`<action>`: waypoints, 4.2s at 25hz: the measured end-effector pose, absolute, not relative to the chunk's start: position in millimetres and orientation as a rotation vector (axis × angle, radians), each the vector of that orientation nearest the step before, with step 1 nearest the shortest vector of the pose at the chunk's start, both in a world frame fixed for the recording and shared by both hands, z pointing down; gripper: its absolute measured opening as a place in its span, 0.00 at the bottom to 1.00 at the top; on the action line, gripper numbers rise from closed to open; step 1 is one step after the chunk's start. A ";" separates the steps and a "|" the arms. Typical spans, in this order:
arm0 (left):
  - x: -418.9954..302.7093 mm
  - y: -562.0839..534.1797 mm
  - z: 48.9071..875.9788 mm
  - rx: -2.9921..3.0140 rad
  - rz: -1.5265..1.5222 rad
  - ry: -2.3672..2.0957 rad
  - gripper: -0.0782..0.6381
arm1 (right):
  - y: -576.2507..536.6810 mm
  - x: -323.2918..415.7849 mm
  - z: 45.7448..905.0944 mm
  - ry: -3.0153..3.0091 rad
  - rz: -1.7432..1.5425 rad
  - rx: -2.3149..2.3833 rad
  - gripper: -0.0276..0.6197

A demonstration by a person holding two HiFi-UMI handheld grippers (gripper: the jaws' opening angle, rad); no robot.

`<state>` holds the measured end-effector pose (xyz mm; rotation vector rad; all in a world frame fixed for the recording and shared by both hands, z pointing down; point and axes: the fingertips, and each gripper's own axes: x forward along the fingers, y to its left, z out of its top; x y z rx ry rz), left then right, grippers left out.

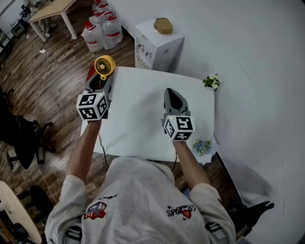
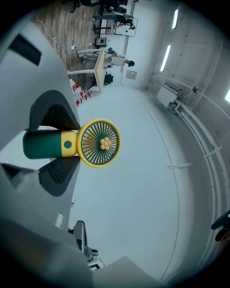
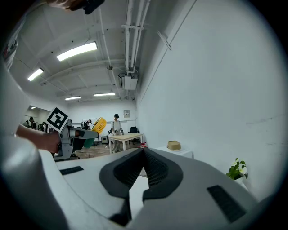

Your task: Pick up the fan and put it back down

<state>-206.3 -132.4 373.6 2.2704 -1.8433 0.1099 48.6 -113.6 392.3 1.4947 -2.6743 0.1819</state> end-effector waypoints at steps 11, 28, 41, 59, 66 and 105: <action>-201.3 -127.1 383.8 2.243 0.120 -1.835 0.36 | -111.9 58.2 395.4 -2.671 0.190 1.502 0.03; -111.5 -153.9 428.6 2.404 0.293 -1.532 0.36 | -93.3 118.1 414.0 -2.534 0.242 1.694 0.03; -23.7 -168.2 530.0 2.440 0.598 -1.231 0.36 | -71.3 171.9 443.7 -2.386 0.314 1.824 0.03; -21.0 -224.3 695.9 2.212 1.016 -1.112 0.36 | -48.0 219.8 495.3 -2.194 0.405 1.887 0.03; 1.1 -261.4 696.0 2.340 1.092 -1.111 0.36 | -43.3 227.1 509.9 -2.139 0.442 1.897 0.03; -39.4 -206.4 611.0 2.466 0.994 -1.195 0.31 | -73.1 187.9 468.4 -2.332 0.340 1.812 0.03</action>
